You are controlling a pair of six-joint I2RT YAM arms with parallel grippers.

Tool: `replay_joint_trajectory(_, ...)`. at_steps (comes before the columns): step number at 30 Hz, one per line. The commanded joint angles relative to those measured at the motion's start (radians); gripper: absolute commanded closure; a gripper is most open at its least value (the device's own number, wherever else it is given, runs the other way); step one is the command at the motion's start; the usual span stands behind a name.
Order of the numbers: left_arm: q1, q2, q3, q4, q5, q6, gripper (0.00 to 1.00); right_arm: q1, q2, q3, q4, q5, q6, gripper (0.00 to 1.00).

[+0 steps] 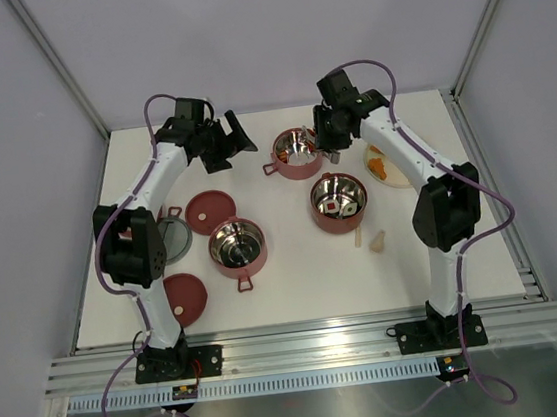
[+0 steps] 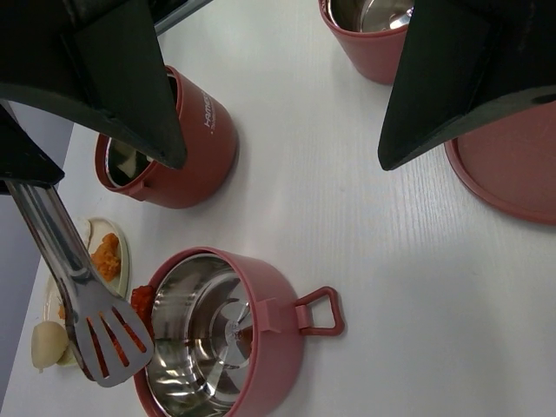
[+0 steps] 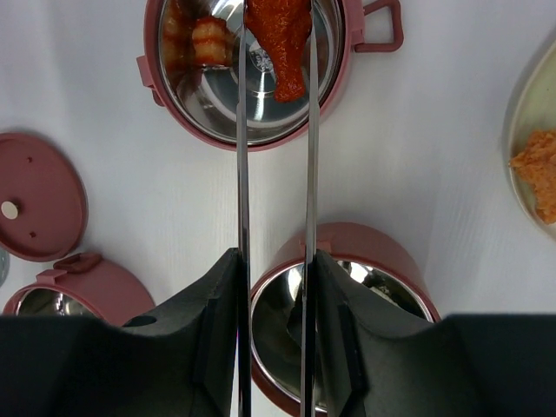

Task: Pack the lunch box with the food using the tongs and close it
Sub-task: Place the fake food in the packing box.

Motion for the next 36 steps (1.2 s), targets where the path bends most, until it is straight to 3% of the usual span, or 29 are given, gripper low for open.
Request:
replay_joint_trajectory(1, 0.008, -0.056, -0.014, 0.021, 0.022, -0.004, 0.04, 0.005, 0.013, 0.061, 0.031, -0.021, 0.017, 0.89)
replay_joint_trajectory(9, 0.008, -0.072, -0.044, 0.028, 0.018, 0.002, 0.04, 0.014, 0.082, 0.081, 0.035, -0.026, 0.019, 0.82)
replay_joint_trajectory(15, 0.008, -0.072, -0.052, 0.027, 0.016, 0.004, 0.04, 0.025, 0.098, 0.115, 0.022, -0.028, 0.017, 0.63)
replay_joint_trajectory(18, 0.008, -0.069, -0.051, 0.027, 0.019, 0.004, 0.04, 0.026, 0.090, 0.127, 0.020, -0.054, 0.017, 0.59)
replay_joint_trajectory(36, 0.008, -0.066, -0.052, 0.027, 0.018, 0.008, 0.04, 0.026, 0.069, 0.145, -0.001, -0.043, 0.007, 0.51)
